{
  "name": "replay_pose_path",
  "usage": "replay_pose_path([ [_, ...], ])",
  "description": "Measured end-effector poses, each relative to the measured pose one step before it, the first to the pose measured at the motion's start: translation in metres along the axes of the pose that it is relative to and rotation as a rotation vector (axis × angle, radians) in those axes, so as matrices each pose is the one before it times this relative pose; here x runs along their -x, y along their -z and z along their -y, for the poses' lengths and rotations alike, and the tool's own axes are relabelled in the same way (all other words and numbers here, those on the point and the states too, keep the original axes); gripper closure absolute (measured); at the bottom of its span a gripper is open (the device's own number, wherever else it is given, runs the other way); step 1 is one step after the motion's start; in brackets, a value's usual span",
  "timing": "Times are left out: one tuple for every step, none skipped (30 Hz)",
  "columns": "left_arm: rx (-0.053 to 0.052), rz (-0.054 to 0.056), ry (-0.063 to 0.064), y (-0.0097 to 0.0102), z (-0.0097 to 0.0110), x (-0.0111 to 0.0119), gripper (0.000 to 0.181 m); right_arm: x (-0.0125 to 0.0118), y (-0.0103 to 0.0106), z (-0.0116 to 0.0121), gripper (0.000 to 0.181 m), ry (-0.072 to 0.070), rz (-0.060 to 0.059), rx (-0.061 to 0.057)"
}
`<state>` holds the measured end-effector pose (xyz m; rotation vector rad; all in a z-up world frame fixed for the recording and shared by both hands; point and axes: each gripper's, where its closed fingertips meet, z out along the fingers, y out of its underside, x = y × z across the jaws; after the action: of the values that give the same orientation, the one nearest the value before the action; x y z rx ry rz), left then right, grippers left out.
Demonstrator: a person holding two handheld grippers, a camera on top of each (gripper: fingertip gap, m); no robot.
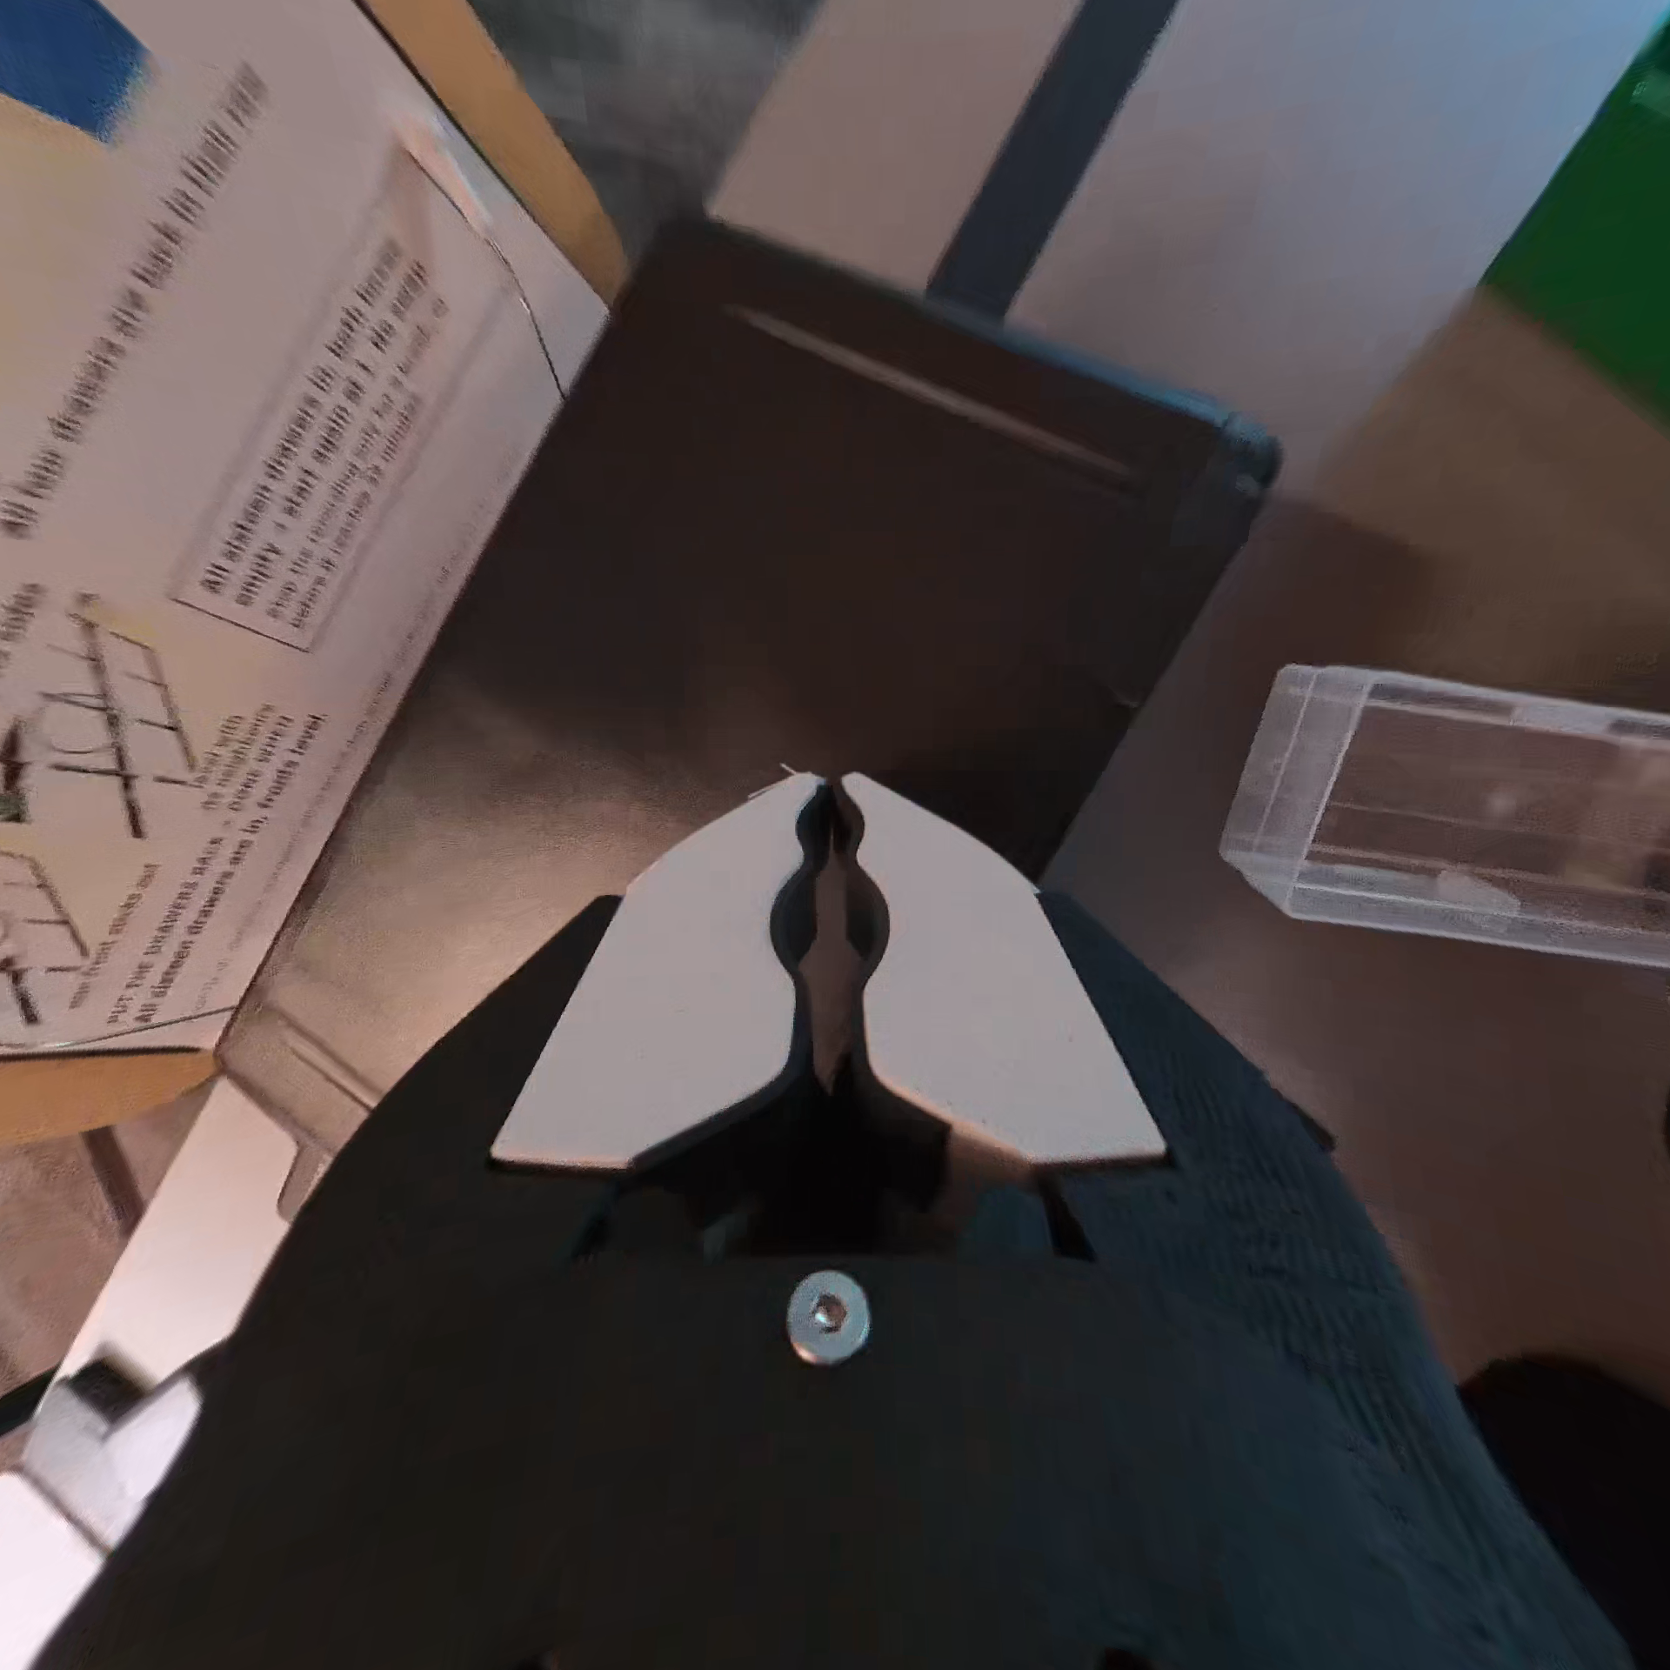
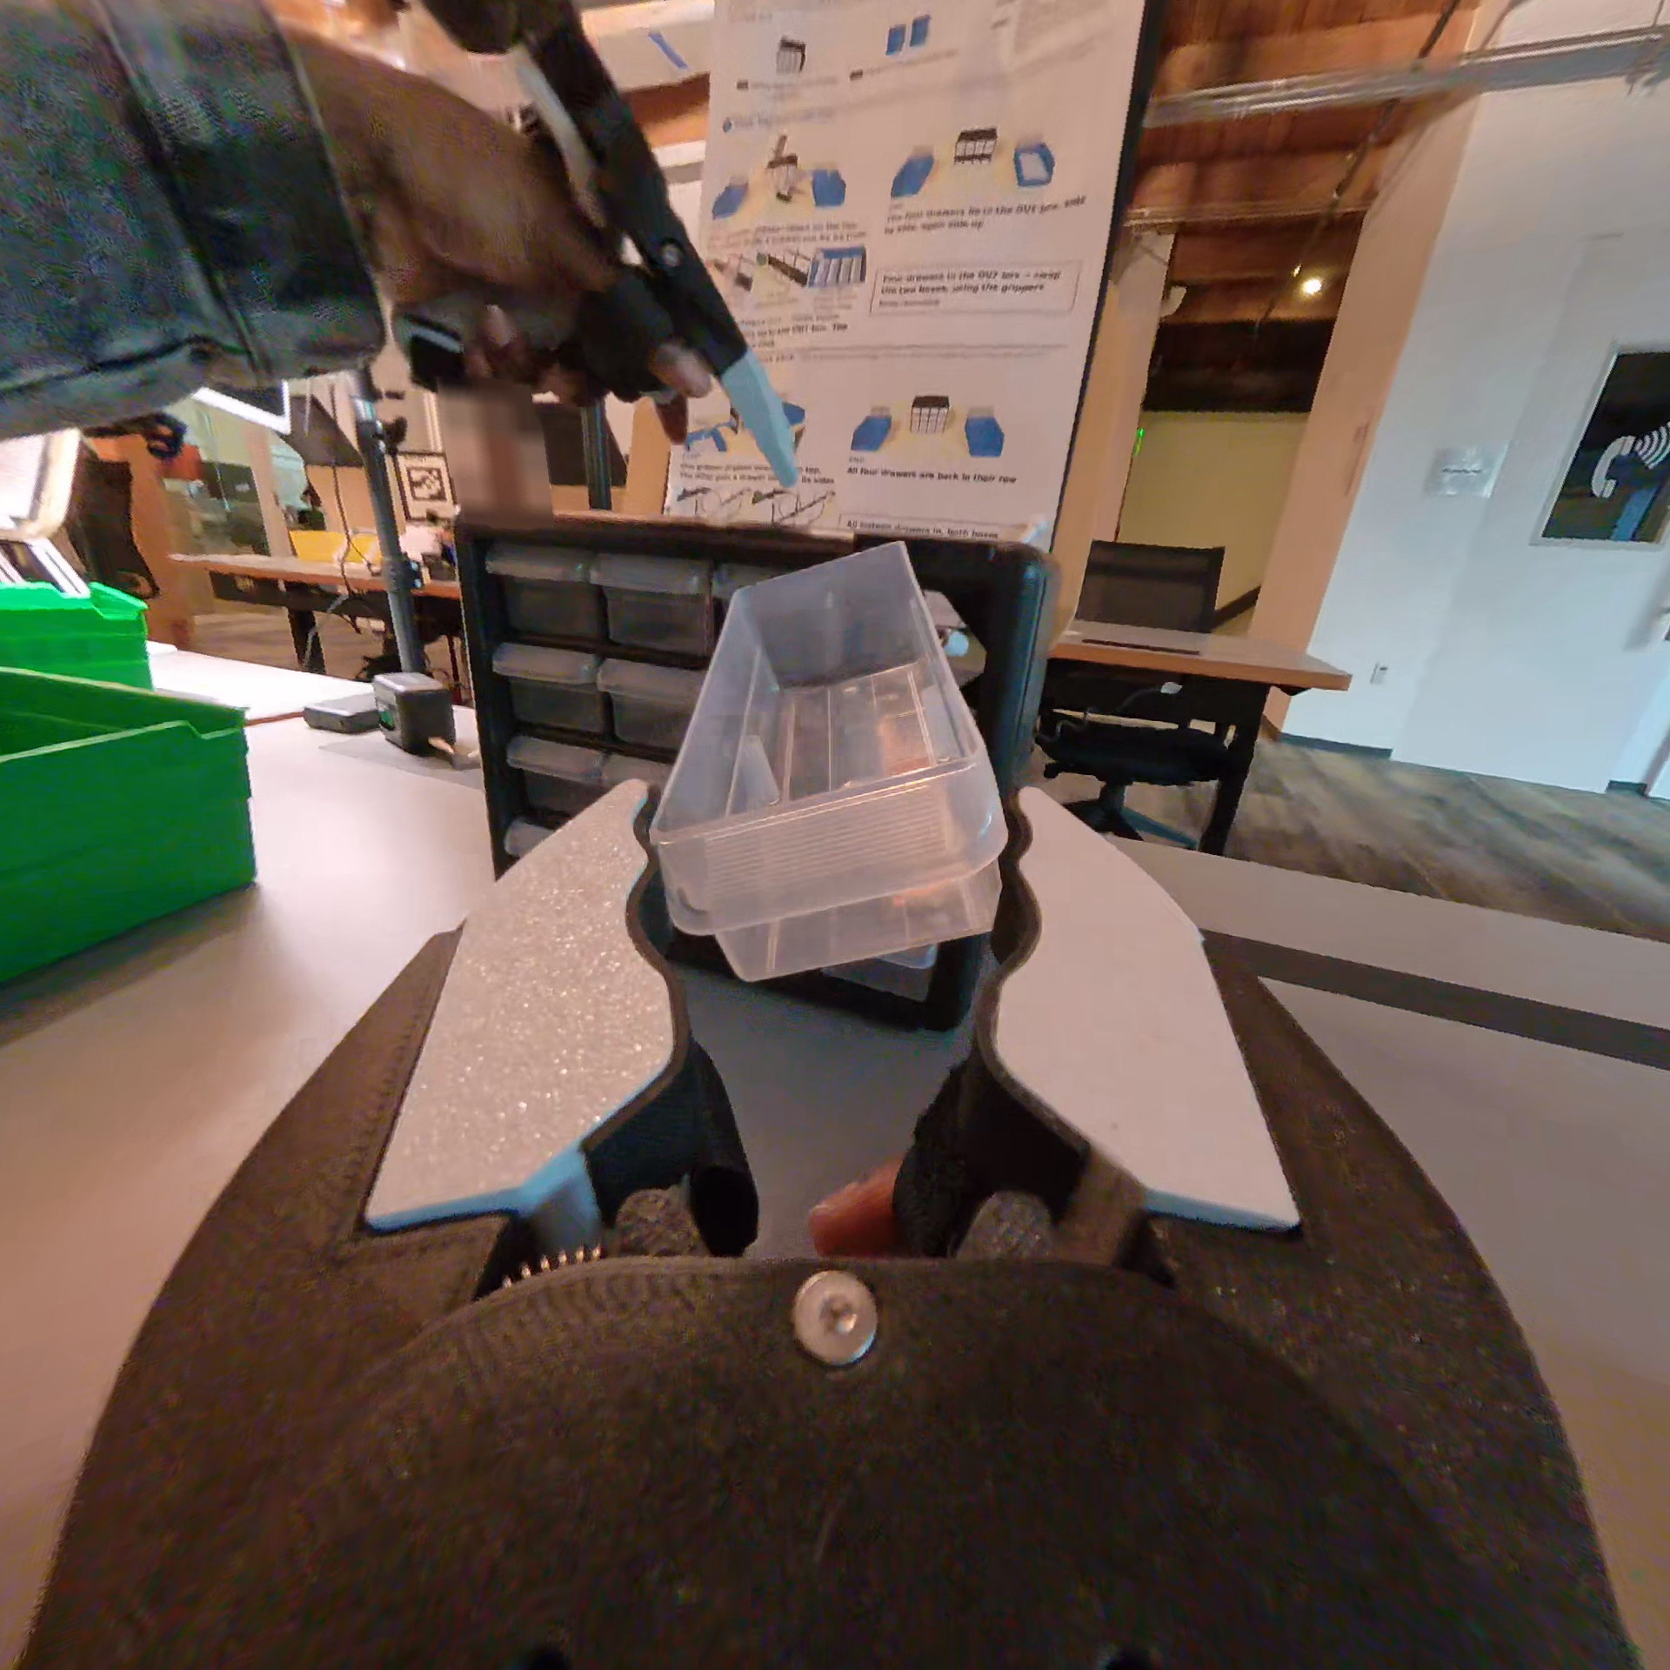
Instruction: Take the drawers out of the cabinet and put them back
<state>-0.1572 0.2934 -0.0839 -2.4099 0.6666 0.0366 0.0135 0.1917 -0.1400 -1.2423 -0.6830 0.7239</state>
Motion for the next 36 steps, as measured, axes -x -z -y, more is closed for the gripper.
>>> replay_pose_path([
  [0.0411, -0.0238, 0.0018, -0.00809, -0.00379, -0.00101, 0.179, 0.00017, -0.00173, -0.00304, 0.11, 0.0005, -0.0012, 0.0133],
  [-0.0402, -0.0381, 0.0216, -0.00256, 0.00784, -0.00284, 0.181, 0.00016, -0.00149, -0.00244, 0.11, -0.0028, -0.0002, 0.0109],
  [0.001, -0.0571, 0.0274, -0.00182, 0.00159, -0.00488, 0.18, -0.00071, -0.00116, -0.00177, 0.11, -0.0066, -0.006, 0.0102],
  [0.0136, -0.0219, 0.0072, -0.00014, -0.00026, -0.00014, 0.18, -0.00084, -0.00118, -0.00053, 0.11, -0.0191, -0.0057, 0.0069],
  [0.0154, -0.0157, -0.0033, 0.00023, -0.00026, -0.00011, 0.18, -0.00114, -0.00136, 0.00062, 0.111, -0.0416, -0.0047, 0.0029],
  [0.0203, -0.0121, -0.0041, 0.0003, -0.00052, -0.00022, 0.18, -0.0014, -0.0019, 0.00103, 0.11, -0.0655, -0.0048, 0.0033],
  [0.0197, -0.0043, -0.0091, -0.00007, -0.00035, -0.00007, 0.18, -0.00115, -0.00224, 0.00173, 0.11, -0.0826, -0.0052, 0.0009],
  [0.017, 0.002, -0.0135, -0.00011, -0.00011, 0.00004, 0.18, -0.00031, -0.00216, 0.00217, 0.11, -0.0801, -0.0059, -0.0025],
  [0.0152, 0.0057, -0.0158, 0.00003, -0.00019, -0.00013, 0.18, 0.00004, -0.00213, 0.00158, 0.111, -0.0593, -0.012, -0.0018],
  [0.0142, 0.0056, -0.0145, 0.00004, -0.0001, -0.00005, 0.18, 0.00057, -0.00173, 0.00065, 0.111, -0.0352, -0.014, 0.0022],
  [0.0133, 0.0031, -0.0095, -0.00008, -0.00009, -0.00005, 0.18, 0.00183, -0.00151, -0.00012, 0.11, -0.018, -0.0076, 0.0032],
  [0.0114, 0.0015, -0.0084, -0.00011, -0.00002, 0.0, 0.18, 0.00133, -0.00135, -0.00118, 0.111, -0.0099, -0.0099, 0.0082],
  [0.0097, -0.0012, -0.0061, 0.00001, -0.00007, -0.00014, 0.18, 0.00068, -0.00111, 0.00015, 0.11, -0.0098, -0.0083, 0.0004],
  [0.0068, -0.0022, -0.0037, -0.00006, 0.0, 0.00007, 0.18, -0.00031, -0.00126, 0.00108, 0.11, -0.0099, -0.0088, -0.0062],
  [0.0042, -0.002, -0.0023, 0.00001, 0.00005, 0.0, 0.18, -0.00092, -0.00147, 0.00161, 0.111, -0.0102, -0.0088, -0.0076],
  [0.0031, -0.0014, -0.0045, -0.00003, -0.00009, -0.00009, 0.18, -0.00196, -0.00196, 0.00047, 0.11, -0.0129, -0.0132, 0.0006],
  [0.002, -0.0009, -0.0056, 0.00002, 0.00003, 0.00001, 0.18, -0.00101, -0.00248, -0.00089, 0.11, -0.0159, -0.0052, 0.0088],
  [0.0011, -0.0011, -0.0038, -0.00009, -0.00001, 0.00001, 0.18, -0.00063, -0.00221, -0.00092, 0.11, -0.0123, -0.0055, 0.0059],
  [-0.0001, -0.0022, -0.0022, -0.00002, 0.00003, 0.00001, 0.18, 0.00006, -0.00163, 0.00028, 0.11, -0.001, -0.0057, -0.0034],
  [-0.0023, -0.003, -0.0006, -0.00012, 0.00015, 0.00003, 0.18, -0.00137, -0.00119, 0.00076, 0.111, 0.0149, -0.0205, -0.0039],
  [-0.0043, -0.0026, -0.0009, 0.00006, -0.00001, -0.00001, 0.181, -0.00108, -0.00122, 0.00117, 0.11, 0.0228, -0.0202, -0.0076],
  [-0.0065, -0.0021, -0.0016, -0.0001, 0.00008, -0.00003, 0.181, 0.00069, -0.0014, 0.00122, 0.11, 0.0184, -0.0099, -0.0113],
  [-0.007, -0.0032, 0.0005, 0.00004, -0.00003, 0.00001, 0.18, 0.00039, -0.0018, 0.00023, 0.11, 0.0112, -0.0131, -0.0085],
  [-0.0074, -0.0036, -0.0002, 0.00006, -0.00003, -0.00006, 0.18, 0.0014, -0.00263, -0.00163, 0.11, 0.004, -0.0065, 0.0016],
  [-0.0072, -0.0022, 0.0008, -0.00015, 0.00016, 0.00015, 0.18, 0.00068, -0.00225, -0.00126, 0.11, 0.0031, -0.0125, -0.0014],
  [-0.0046, -0.0014, -0.0005, 0.00005, 0.00008, -0.00011, 0.18, 0.00007, -0.00005, 0.00207, 0.11, 0.014, -0.0168, -0.0218],
  [-0.0008, 0.0007, -0.0031, -0.00008, -0.00004, -0.00003, 0.18, 0.00055, 0.00004, 0.0012, 0.11, 0.0286, -0.0158, -0.0101],
  [0.0014, 0.0025, -0.0029, 0.0, 0.00007, -0.00001, 0.18, 0.00063, -0.00016, 0.00066, 0.11, 0.025, -0.0182, -0.005],
  [0.0034, 0.0031, -0.002, -0.00009, 0.00003, 0.00009, 0.18, 0.00104, -0.00024, -0.00004, 0.111, 0.0085, -0.0161, -0.0002],
  [0.0045, 0.004, -0.0019, -0.00007, 0.00006, -0.00004, 0.18, 0.0013, -0.00035, -0.00048, 0.111, 0.0004, -0.0171, 0.0012],
  [0.0053, 0.0049, -0.0026, 0.00001, -0.00006, 0.0, 0.18, 0.00176, -0.00051, -0.00063, 0.11, -0.0038, -0.0174, -0.0038],
  [0.0058, 0.0052, -0.0021, -0.00001, 0.00002, -0.00004, 0.18, 0.0022, -0.00037, -0.00102, 0.11, -0.003, -0.0158, -0.0071],
  [0.0056, 0.0063, -0.0024, 0.00007, -0.0001, 0.00002, 0.18, 0.00292, -0.0004, -0.00272, 0.11, -0.0058, -0.012, 0.0028],
  [0.0057, 0.0077, -0.003, -0.00006, 0.00002, -0.00001, 0.18, 0.00158, -0.00056, -0.00265, 0.11, -0.0082, -0.0149, 0.0055],
  [0.0061, 0.0085, -0.0031, 0.00002, -0.00009, 0.00005, 0.18, 0.00105, -0.00015, -0.00105, 0.11, -0.0147, -0.0086, -0.0015],
  [0.007, 0.0091, -0.0044, -0.00005, -0.00008, -0.00004, 0.18, 0.00023, 0.00008, 0.00004, 0.11, -0.0184, -0.0036, -0.0048],
])
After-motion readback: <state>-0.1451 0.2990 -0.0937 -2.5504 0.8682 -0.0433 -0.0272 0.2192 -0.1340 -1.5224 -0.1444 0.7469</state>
